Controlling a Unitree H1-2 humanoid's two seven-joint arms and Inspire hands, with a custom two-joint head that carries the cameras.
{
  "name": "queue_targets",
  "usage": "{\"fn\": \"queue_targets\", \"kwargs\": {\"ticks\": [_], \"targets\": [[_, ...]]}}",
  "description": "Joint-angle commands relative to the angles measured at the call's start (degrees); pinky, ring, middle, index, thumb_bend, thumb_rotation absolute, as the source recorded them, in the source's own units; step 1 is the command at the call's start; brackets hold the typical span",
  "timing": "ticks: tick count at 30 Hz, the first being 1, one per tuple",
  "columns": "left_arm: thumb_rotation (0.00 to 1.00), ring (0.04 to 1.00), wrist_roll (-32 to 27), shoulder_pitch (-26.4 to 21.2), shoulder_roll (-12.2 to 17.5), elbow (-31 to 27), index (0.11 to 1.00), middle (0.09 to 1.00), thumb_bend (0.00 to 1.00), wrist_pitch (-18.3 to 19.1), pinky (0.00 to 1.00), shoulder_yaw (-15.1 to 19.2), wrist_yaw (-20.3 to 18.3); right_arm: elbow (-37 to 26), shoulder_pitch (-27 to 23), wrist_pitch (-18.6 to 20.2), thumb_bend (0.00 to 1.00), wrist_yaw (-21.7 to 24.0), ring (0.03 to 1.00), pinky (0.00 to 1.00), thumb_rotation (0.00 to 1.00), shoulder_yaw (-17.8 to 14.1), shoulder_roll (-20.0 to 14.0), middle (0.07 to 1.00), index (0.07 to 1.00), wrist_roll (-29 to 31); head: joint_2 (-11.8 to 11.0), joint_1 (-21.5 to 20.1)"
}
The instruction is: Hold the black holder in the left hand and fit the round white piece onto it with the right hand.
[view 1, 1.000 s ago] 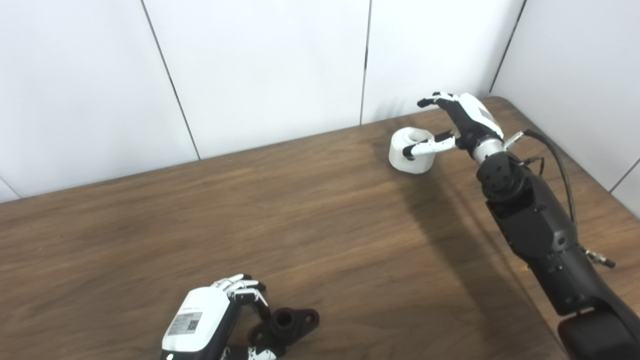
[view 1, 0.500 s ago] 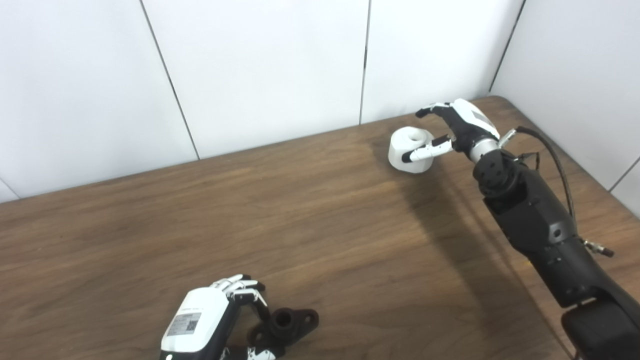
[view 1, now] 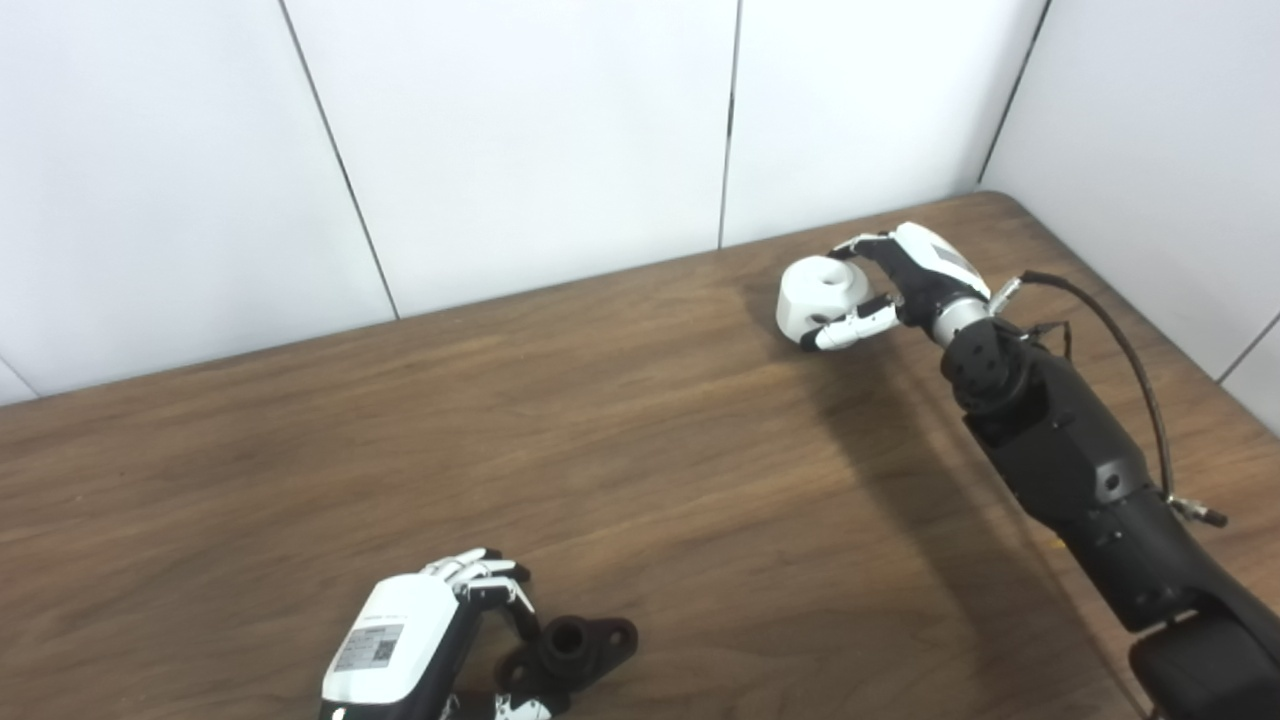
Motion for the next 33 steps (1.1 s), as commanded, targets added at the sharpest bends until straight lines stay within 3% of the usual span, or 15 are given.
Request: {"fn": "queue_targets", "kwargs": {"ticks": [1, 22, 33], "targets": [[0.05, 0.862, 0.1, 2.1, 1.2, 1.7, 0.487, 0.776, 0.52, 1.4, 0.82, -0.3, -3.5, -1.3, -2.1, -0.1, 0.9, -0.4, 0.99, 0.86, 0.32, -0.9, -2.2, 0.911, 0.746, -0.4, 0.1, 0.0], [0.05, 0.865, -0.1, 2.2, 1.2, 1.4, 0.487, 0.78, 0.52, 1.5, 0.82, -0.1, -4.2, -3.0, -2.0, -0.9, 0.87, -0.1, 0.99, 0.87, 0.33, -1.3, -2.2, 0.915, 0.731, 0.4, 0.4, 0.3], [0.05, 0.862, -0.6, 2.4, 1.1, 0.9, 0.487, 0.778, 0.52, 1.6, 0.81, 0.1, -4.5, -3.5, -1.3, -2.7, 0.8, -1.5, 0.966, 0.85, 0.19, -0.9, -2.1, 0.87, 0.662, -0.3, 0.6, 0.1]]}}
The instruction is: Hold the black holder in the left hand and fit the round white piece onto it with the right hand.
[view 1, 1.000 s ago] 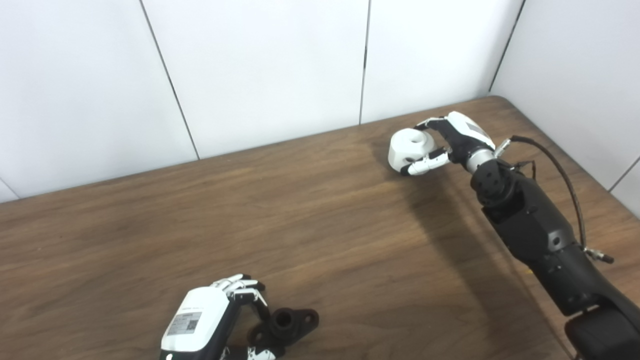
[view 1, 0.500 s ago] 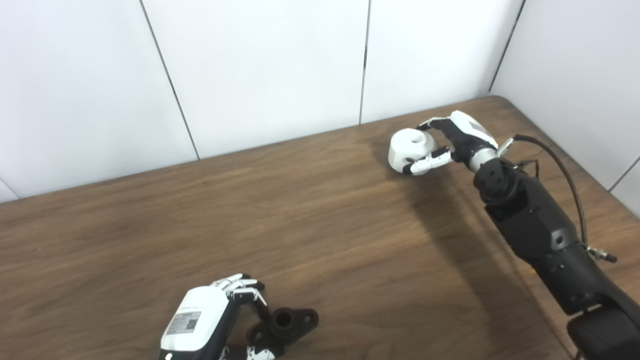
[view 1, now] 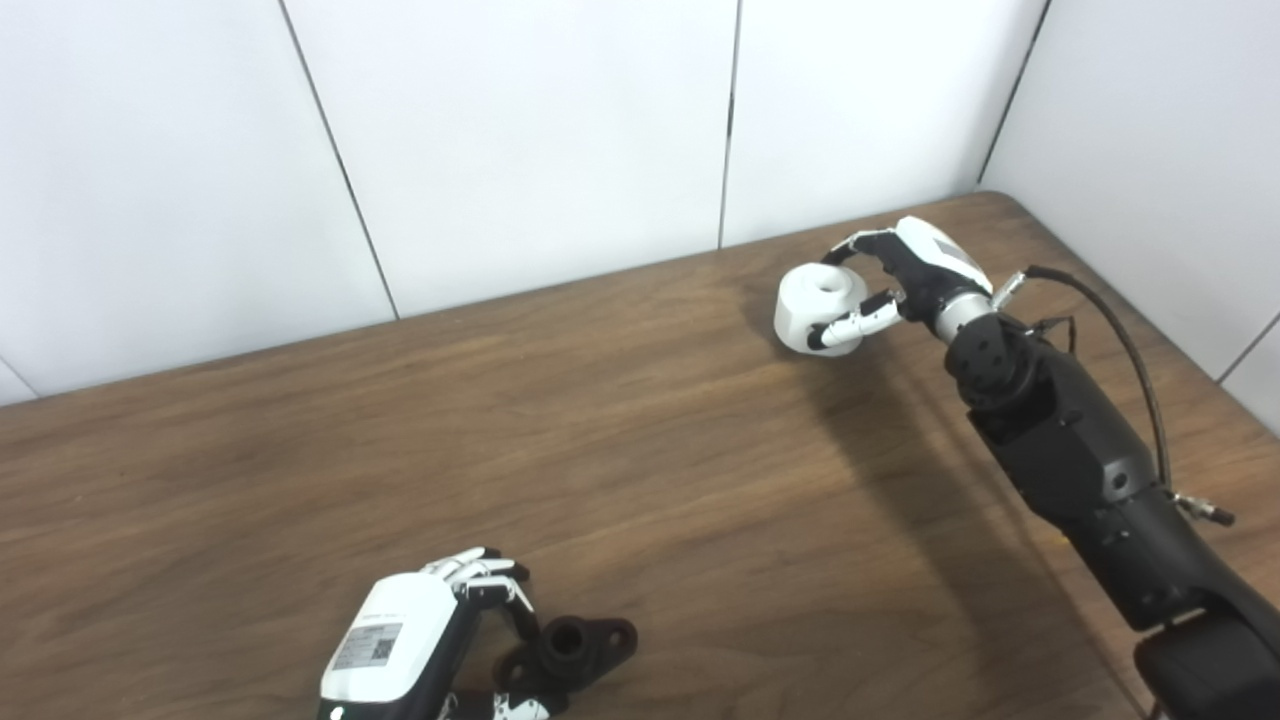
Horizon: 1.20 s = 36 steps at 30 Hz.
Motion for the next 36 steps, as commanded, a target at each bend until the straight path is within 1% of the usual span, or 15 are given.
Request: {"fn": "queue_targets", "kwargs": {"ticks": [1, 5, 12, 13, 14, 16, 21, 26, 28, 32, 34, 36], "targets": [[0.05, 0.863, -0.4, 2.4, 1.3, 1.2, 0.487, 0.779, 0.52, 1.7, 0.82, -0.3, -4.0, -1.6, -1.5, -3.0, 0.8, -2.5, 0.955, 0.84, 0.18, -0.6, -1.7, 0.858, 0.648, -1.0, 0.1, -0.1], [0.05, 0.859, -0.2, 2.6, 1.1, 0.7, 0.487, 0.774, 0.52, 1.8, 0.81, -0.2, -4.0, -1.2, -1.1, -4.5, 0.8, -3.9, 0.931, 0.84, 0.14, -0.9, -1.6, 0.822, 0.601, -1.5, 0.5, 0.0], [0.05, 0.86, -0.5, 2.7, 0.9, 0.2, 0.487, 0.775, 0.52, 2.0, 0.82, -0.1, -4.4, -0.6, -0.6, -5.4, 0.8, -4.5, 0.922, 0.84, 0.14, -1.1, -1.7, 0.807, 0.586, -1.6, 1.0, 0.3], [0.05, 0.858, -0.5, 2.7, 0.8, 0.2, 0.487, 0.774, 0.52, 2.0, 0.82, -0.1, -4.3, -0.5, -0.5, -5.5, 0.64, -4.6, 0.923, 0.85, 0.14, -1.2, -1.7, 0.808, 0.53, -1.6, 1.0, 0.4], [0.05, 0.857, -0.4, 2.7, 0.8, 0.1, 0.487, 0.773, 0.52, 2.1, 0.81, 0.0, -4.4, -0.4, -0.5, -5.7, 0.58, -4.9, 0.923, 0.85, 0.14, -1.3, -1.6, 0.808, 0.511, -1.6, 1.1, 0.4], [0.05, 0.858, -0.3, 2.7, 0.7, 0.0, 0.487, 0.775, 0.52, 2.2, 0.82, 0.0, -4.6, -0.2, -0.3, -6.4, 0.54, -5.6, 0.92, 0.84, 0.14, -1.5, -1.5, 0.806, 0.495, -1.6, 1.1, 0.4], [0.05, 0.859, -0.1, 2.5, 0.7, 0.0, 0.487, 0.778, 0.52, 2.3, 0.82, 0.0, -4.9, 0.6, 0.1, -9.4, 0.52, -8.7, 0.881, 0.81, 0.13, -1.6, -1.4, 0.773, 0.485, -2.1, 1.2, 0.6], [0.05, 0.858, -0.3, 2.6, 0.6, 0.4, 0.487, 0.778, 0.52, 1.9, 0.82, 0.2, -4.4, 0.9, 0.5, -11.4, 0.52, -10.2, 0.866, 0.81, 0.13, -1.6, -1.5, 0.752, 0.485, -2.3, 1.2, 0.6], [0.05, 0.857, -0.2, 2.6, 0.6, 0.5, 0.487, 0.776, 0.52, 1.7, 0.82, 0.2, -4.1, 0.6, 0.7, -11.5, 0.52, -10.1, 0.869, 0.81, 0.13, -1.5, -1.5, 0.753, 0.485, -2.2, 1.3, 0.7], [0.05, 0.858, 0.5, 2.4, 0.3, 0.2, 0.487, 0.777, 0.52, 2.2, 0.82, -0.1, -4.8, -0.8, 0.9, -11.5, 0.52, -9.7, 0.866, 0.81, 0.13, -1.4, -1.6, 0.751, 0.485, -2.3, 1.3, 1.2], [0.05, 0.856, 0.7, 2.4, -0.1, 0.3, 0.487, 0.776, 0.52, 2.3, 0.82, -0.2, -4.8, -2.4, 1.2, -11.6, 0.52, -9.2, 0.863, 0.81, 0.13, -1.4, -1.8, 0.749, 0.485, -2.2, 1.5, 2.2], [0.05, 0.854, 1.1, 2.3, -0.6, 0.3, 0.487, 0.775, 0.52, 2.4, 0.82, -0.4, -4.9, -6.0, 1.9, -10.8, 0.52, -7.7, 0.863, 0.8, 0.13, -1.5, -2.1, 0.75, 0.484, -2.1, 1.7, 3.4]]}}
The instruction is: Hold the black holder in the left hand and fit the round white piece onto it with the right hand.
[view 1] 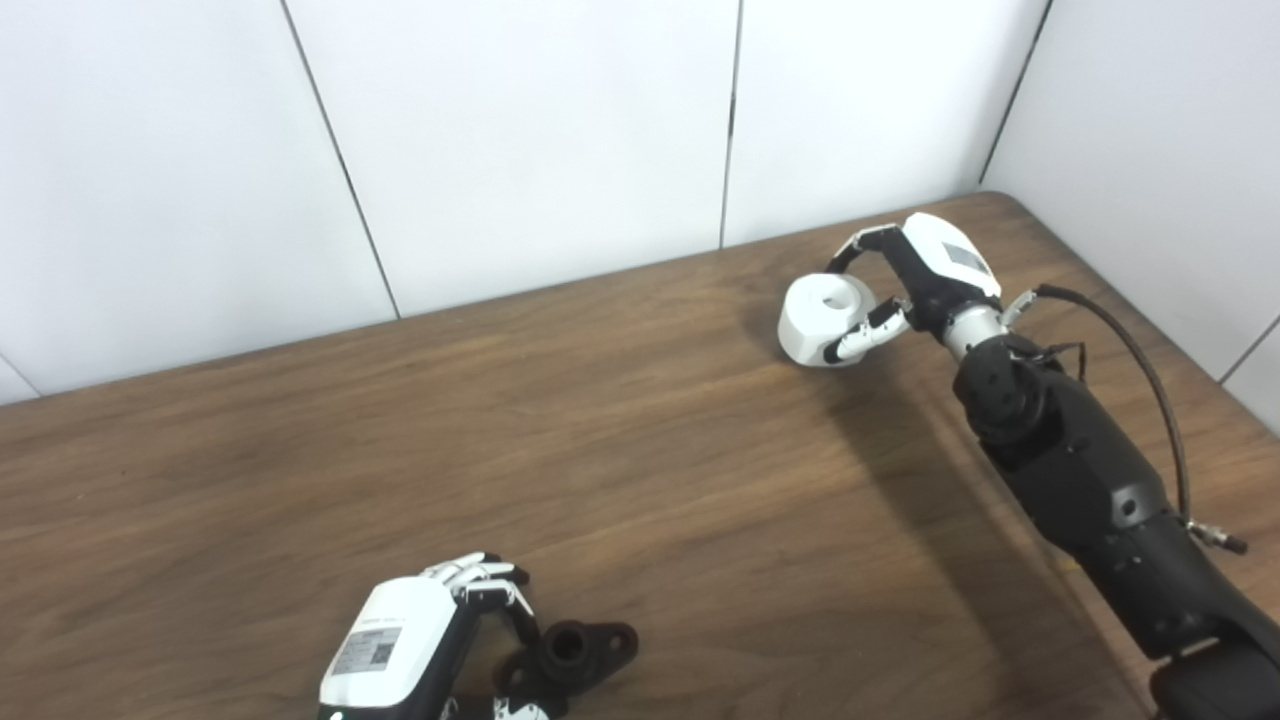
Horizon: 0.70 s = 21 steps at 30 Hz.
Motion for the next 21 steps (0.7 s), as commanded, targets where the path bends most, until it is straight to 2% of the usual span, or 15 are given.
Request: {"fn": "queue_targets", "kwargs": {"ticks": [1, 7, 13, 21], "targets": [[0.05, 0.853, 0.8, 1.3, 0.0, 1.3, 0.487, 0.774, 0.52, 2.4, 0.82, -1.0, -4.1, -6.0, -1.4, -0.6, 0.52, 1.3, 0.863, 0.8, 0.13, -1.0, -2.2, 0.75, 0.484, -0.2, 0.4, 1.5], [0.05, 0.853, 3.2, 0.8, -2.3, 2.4, 0.487, 0.772, 0.52, 3.0, 0.82, -2.1, -4.4, -21.9, 1.8, 4.1, 0.52, 10.5, 0.862, 0.8, 0.13, -0.7, -3.0, 0.764, 0.484, 0.1, 0.6, 6.6], [0.05, 0.852, 4.5, 0.4, -3.8, 3.9, 0.487, 0.774, 0.52, 3.1, 0.82, -3.1, -3.5, -33.7, 3.5, 8.2, 0.52, 19.1, 0.894, 0.82, 0.13, 0.2, -2.9, 0.787, 0.484, 0.5, 1.1, 9.3], [0.05, 0.848, 5.2, -0.2, -4.9, 4.4, 0.487, 0.774, 0.52, 3.2, 0.82, -3.4, -3.3, -45.2, 4.8, 12.2, 0.52, 27.0, 0.899, 0.81, 0.13, 1.7, 1.2, 0.787, 0.484, 0.3, 2.6, 10.8]]}}
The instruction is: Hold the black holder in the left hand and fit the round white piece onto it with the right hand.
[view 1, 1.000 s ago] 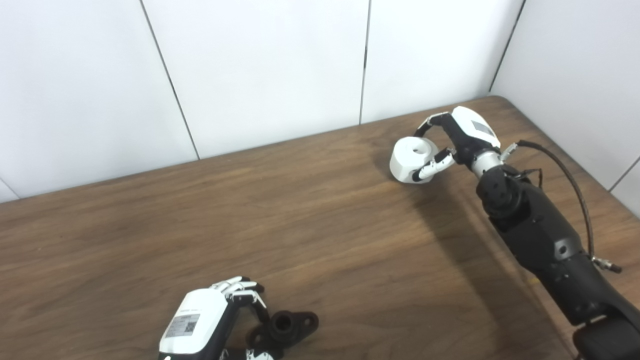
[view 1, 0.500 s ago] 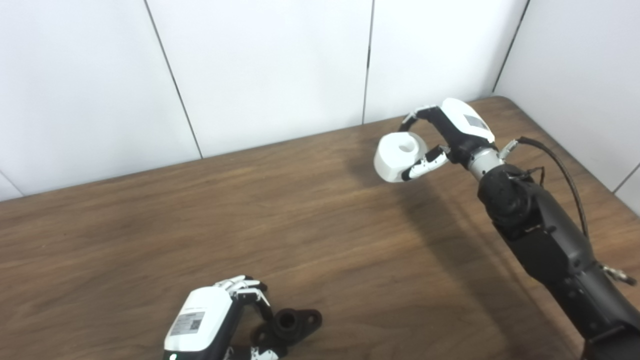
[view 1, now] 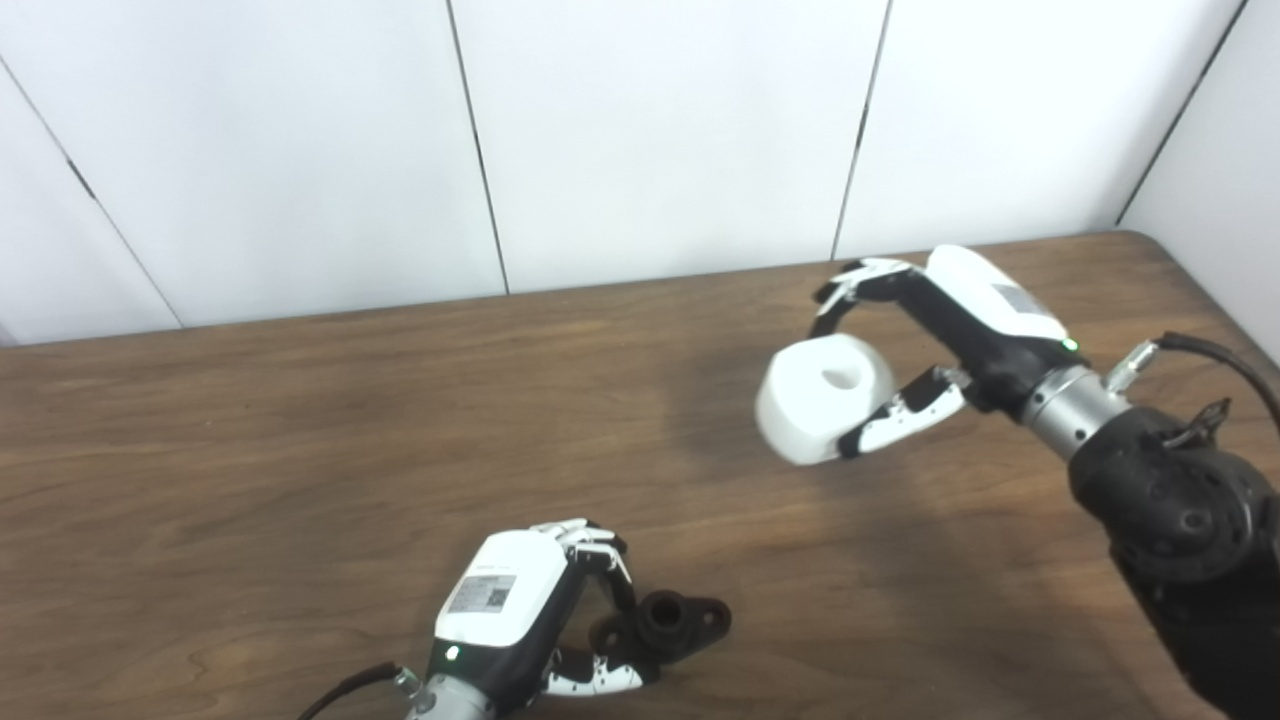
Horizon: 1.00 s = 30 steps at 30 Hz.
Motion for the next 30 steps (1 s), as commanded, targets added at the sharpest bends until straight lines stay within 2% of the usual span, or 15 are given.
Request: {"fn": "queue_targets", "kwargs": {"ticks": [1, 5, 8, 15, 20, 30], "targets": [[0.05, 0.849, 0.3, 1.3, 0.4, 2.5, 0.487, 0.774, 0.52, 1.0, 0.82, -1.3, -2.7, -3.1, -1.2, 0.2, 0.52, 1.5, 0.903, 0.81, 0.13, -0.5, 0.5, 0.788, 0.484, -0.4, 0.2, 0.0], [0.05, 0.85, 0.6, 1.1, 0.1, 2.2, 0.487, 0.776, 0.52, 1.5, 0.83, -1.3, -3.3, -6.4, 0.0, 0.2, 0.52, 5.2, 0.902, 0.8, 0.13, 0.4, 3.2, 0.788, 0.483, -2.2, 0.7, 0.0], [0.05, 0.847, 0.8, 0.9, 0.0, 2.2, 0.486, 0.774, 0.52, 1.5, 0.82, -1.4, -3.3, -7.4, 1.0, 0.1, 0.52, 6.2, 0.895, 0.77, 0.13, 1.3, 4.5, 0.785, 0.483, -3.1, 1.2, 0.0], [0.05, 0.845, 1.0, 0.4, 0.0, 2.1, 0.487, 0.77, 0.52, 1.7, 0.81, -1.5, -3.8, -7.2, 3.3, -1.7, 0.52, 5.8, 0.906, 0.77, 0.14, 3.1, 6.3, 0.789, 0.483, -1.9, 2.2, 0.0], [0.05, 0.843, 1.5, 0.1, -0.3, 2.2, 0.486, 0.768, 0.52, 2.0, 0.81, -1.7, -4.0, -7.0, 4.7, -2.6, 0.52, 5.9, 0.909, 0.75, 0.14, 5.7, 7.5, 0.791, 0.482, -2.4, 2.5, 0.3], [0.05, 0.84, 2.3, -0.3, -0.7, 2.4, 0.486, 0.764, 0.52, 2.7, 0.81, -2.2, -4.0, -5.9, 6.5, -5.2, 0.52, 5.5, 0.905, 0.75, 0.14, 8.7, 9.2, 0.788, 0.482, -4.1, 2.8, 0.8]]}}
